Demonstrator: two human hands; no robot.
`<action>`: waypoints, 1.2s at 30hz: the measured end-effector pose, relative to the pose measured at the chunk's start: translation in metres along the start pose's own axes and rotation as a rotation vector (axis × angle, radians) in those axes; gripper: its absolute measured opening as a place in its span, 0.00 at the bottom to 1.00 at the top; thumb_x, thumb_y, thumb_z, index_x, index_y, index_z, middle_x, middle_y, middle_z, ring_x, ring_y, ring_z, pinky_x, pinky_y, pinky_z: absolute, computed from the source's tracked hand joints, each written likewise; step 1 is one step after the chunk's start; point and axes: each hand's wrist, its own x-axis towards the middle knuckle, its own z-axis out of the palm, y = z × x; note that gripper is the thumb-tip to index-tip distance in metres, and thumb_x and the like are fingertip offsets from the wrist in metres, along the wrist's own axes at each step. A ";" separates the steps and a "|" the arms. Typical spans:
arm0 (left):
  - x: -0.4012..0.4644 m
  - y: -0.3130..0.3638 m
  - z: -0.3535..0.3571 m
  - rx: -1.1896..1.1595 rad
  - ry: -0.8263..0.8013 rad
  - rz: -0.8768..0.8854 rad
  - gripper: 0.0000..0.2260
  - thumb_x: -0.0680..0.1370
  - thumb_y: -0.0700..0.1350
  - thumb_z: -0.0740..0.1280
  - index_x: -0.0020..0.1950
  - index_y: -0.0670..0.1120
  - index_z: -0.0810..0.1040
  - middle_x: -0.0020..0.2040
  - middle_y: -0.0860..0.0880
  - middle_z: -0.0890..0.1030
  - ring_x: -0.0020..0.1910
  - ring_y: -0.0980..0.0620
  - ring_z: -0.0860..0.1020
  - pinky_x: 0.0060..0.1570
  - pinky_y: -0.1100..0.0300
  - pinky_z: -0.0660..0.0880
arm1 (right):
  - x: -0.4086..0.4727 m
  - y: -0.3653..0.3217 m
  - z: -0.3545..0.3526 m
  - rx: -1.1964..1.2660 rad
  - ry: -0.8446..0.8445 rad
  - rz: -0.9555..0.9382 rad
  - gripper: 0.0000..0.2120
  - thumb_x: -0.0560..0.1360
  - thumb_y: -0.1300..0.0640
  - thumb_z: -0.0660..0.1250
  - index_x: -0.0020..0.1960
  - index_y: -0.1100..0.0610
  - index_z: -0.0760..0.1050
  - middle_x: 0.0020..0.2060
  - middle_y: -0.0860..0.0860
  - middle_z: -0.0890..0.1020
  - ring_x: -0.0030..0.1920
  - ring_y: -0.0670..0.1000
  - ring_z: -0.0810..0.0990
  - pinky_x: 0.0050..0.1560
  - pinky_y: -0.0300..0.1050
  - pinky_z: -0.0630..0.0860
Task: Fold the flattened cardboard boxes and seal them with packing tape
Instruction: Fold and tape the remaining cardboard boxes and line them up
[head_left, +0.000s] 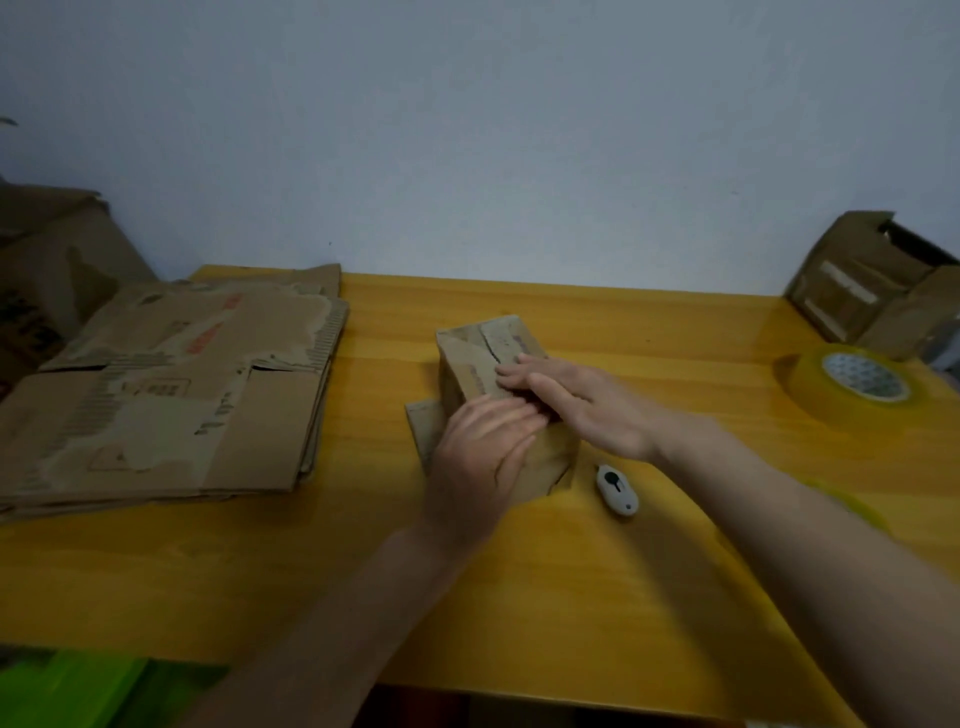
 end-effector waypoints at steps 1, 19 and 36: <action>0.000 0.000 0.000 -0.003 0.003 -0.003 0.10 0.78 0.39 0.64 0.53 0.40 0.84 0.52 0.46 0.84 0.56 0.50 0.80 0.62 0.51 0.73 | 0.011 0.000 -0.002 -0.098 -0.020 0.009 0.20 0.84 0.51 0.47 0.73 0.51 0.66 0.73 0.45 0.65 0.75 0.42 0.55 0.75 0.42 0.48; -0.005 -0.012 -0.034 -0.227 -0.038 -0.030 0.14 0.81 0.56 0.61 0.48 0.46 0.75 0.47 0.46 0.83 0.51 0.51 0.81 0.64 0.45 0.71 | 0.065 0.030 -0.006 0.426 0.296 0.391 0.21 0.77 0.45 0.65 0.47 0.65 0.81 0.38 0.53 0.80 0.40 0.51 0.77 0.41 0.46 0.72; 0.041 0.019 -0.083 -1.027 0.598 -1.378 0.17 0.79 0.52 0.63 0.66 0.47 0.76 0.57 0.47 0.83 0.52 0.48 0.83 0.49 0.49 0.80 | -0.043 0.025 0.028 0.629 0.671 0.523 0.23 0.81 0.48 0.58 0.72 0.55 0.64 0.66 0.55 0.72 0.64 0.54 0.73 0.65 0.52 0.70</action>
